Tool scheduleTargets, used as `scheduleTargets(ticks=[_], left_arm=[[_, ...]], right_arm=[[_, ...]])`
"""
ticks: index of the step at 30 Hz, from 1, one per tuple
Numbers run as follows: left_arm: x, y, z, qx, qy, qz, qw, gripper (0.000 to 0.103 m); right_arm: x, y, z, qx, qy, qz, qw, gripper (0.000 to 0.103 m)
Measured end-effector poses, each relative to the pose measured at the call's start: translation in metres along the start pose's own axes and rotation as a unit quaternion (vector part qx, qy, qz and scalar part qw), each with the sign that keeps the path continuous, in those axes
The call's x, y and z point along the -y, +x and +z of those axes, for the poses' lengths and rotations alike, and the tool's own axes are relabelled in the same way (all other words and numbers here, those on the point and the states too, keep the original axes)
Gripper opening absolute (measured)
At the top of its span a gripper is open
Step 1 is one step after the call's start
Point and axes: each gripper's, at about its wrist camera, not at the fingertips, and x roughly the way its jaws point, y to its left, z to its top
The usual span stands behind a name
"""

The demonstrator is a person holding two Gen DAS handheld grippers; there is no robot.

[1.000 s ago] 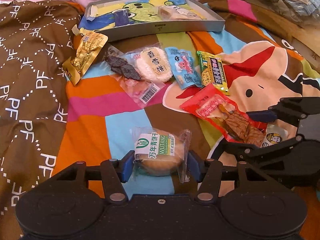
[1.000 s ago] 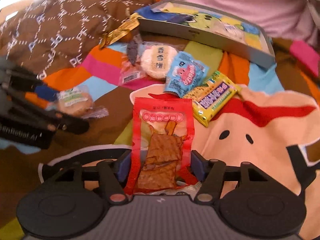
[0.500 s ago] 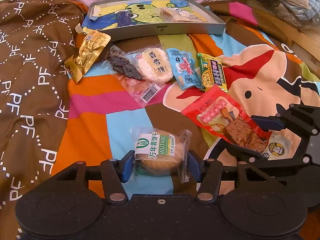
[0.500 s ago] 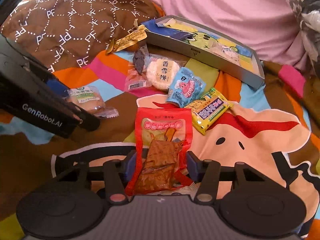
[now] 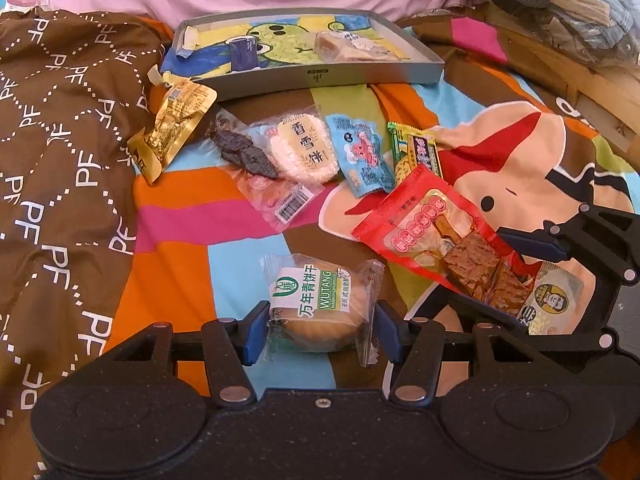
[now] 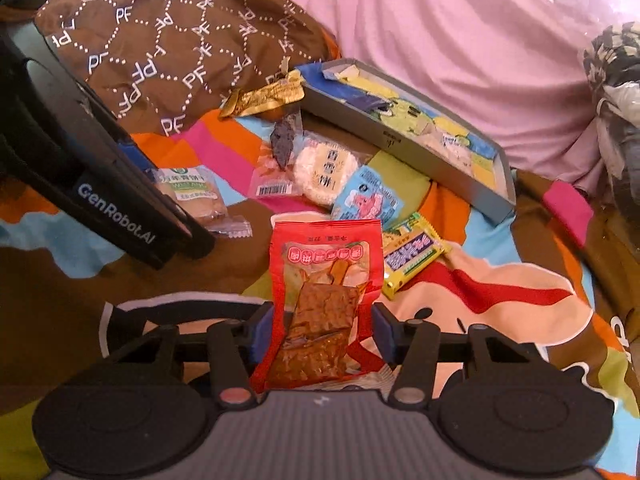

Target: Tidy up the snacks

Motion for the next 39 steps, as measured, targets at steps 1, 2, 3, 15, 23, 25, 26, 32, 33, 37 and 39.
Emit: scheduleTargets(ticks=[1,2,3,15,23,25,26,32,33,37,39], left_arm=[[0.0,0.0,0.001,0.002,-0.001,0.0,1.0,0.057],[0.0,-0.001,0.001,0.004,-0.001,0.001,1.0,0.057],[0.0,-0.001,0.002,0.006,-0.002,0.001,1.0,0.057],[-0.01,-0.009,0.033,0.057,-0.008,0.013,0.9983,0.057],[-0.027,-0.017,0.067,0.089,-0.011,0.044,0.995,0.057],[-0.034,-0.018,0.081,0.097,-0.015,0.051,0.9939,0.058],[-0.038,-0.018,0.089,0.101,-0.019,0.054,0.9933,0.058],[-0.062,-0.007,0.143,0.128,-0.025,0.08,0.9883,0.058],[-0.066,-0.003,0.152,0.132,-0.022,0.084,0.9874,0.058],[-0.079,0.017,0.185,0.147,-0.011,0.099,0.9842,0.058],[-0.084,0.028,0.199,0.154,-0.012,0.107,0.9823,0.058]], right_arm=[[0.0,-0.001,0.0,0.005,-0.002,-0.003,1.0,0.056],[0.0,-0.002,0.001,0.009,-0.004,-0.007,1.0,0.056],[0.0,-0.002,0.001,0.013,-0.006,-0.011,1.0,0.056],[0.007,-0.012,0.005,0.081,-0.017,-0.056,0.995,0.056],[0.022,-0.008,0.026,0.124,-0.035,-0.077,0.989,0.056],[0.03,-0.005,0.037,0.142,-0.041,-0.083,0.986,0.056],[0.034,-0.002,0.043,0.15,-0.043,-0.087,0.984,0.056],[0.056,0.031,0.086,0.182,-0.05,-0.097,0.977,0.057],[0.059,0.038,0.094,0.188,-0.05,-0.097,0.976,0.057],[0.068,0.066,0.123,0.207,-0.055,-0.098,0.972,0.057],[0.072,0.083,0.137,0.212,-0.053,-0.095,0.971,0.057]])
